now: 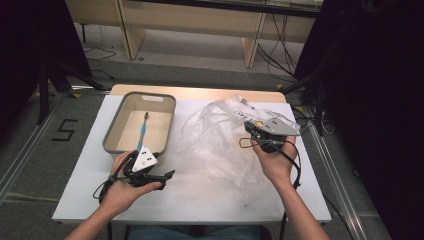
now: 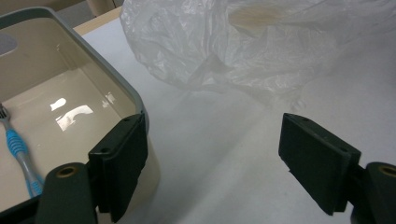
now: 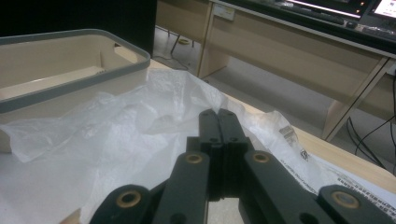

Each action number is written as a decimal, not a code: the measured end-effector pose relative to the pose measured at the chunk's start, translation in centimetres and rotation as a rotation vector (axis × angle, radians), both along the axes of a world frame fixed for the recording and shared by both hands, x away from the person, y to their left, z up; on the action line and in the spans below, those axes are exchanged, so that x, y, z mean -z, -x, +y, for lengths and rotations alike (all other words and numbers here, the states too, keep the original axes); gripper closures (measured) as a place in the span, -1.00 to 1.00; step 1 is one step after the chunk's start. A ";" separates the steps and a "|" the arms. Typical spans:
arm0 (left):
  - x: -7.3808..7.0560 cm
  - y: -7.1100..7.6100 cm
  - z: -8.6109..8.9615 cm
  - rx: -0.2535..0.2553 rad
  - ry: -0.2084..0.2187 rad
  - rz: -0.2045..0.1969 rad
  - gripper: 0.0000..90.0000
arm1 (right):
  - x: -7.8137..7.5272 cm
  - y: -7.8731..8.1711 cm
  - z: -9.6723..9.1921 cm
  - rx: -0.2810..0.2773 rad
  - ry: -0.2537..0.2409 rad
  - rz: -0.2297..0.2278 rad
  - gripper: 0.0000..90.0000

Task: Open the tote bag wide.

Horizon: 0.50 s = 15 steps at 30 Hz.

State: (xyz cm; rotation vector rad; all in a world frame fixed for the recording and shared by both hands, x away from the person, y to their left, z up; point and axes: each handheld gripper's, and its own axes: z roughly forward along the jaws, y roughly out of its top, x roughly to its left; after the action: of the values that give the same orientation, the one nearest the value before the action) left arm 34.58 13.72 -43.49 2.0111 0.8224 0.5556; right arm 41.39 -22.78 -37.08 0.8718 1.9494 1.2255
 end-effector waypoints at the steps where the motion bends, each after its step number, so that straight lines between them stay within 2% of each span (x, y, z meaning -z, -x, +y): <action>1: 0.1 -0.1 0.3 -0.009 0.000 0.000 -0.48 | 0.0 0.0 0.0 0.000 0.000 0.000 1.00; 15: 0.0 -0.4 1.1 -0.034 0.012 0.002 -0.49 | -0.1 -0.1 -0.2 0.007 -0.004 0.003 1.00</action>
State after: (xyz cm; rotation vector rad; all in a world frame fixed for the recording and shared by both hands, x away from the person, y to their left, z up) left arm 34.96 14.82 -43.50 1.9899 0.8607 0.5671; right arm 41.44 -22.96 -37.02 0.8827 1.9453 1.2249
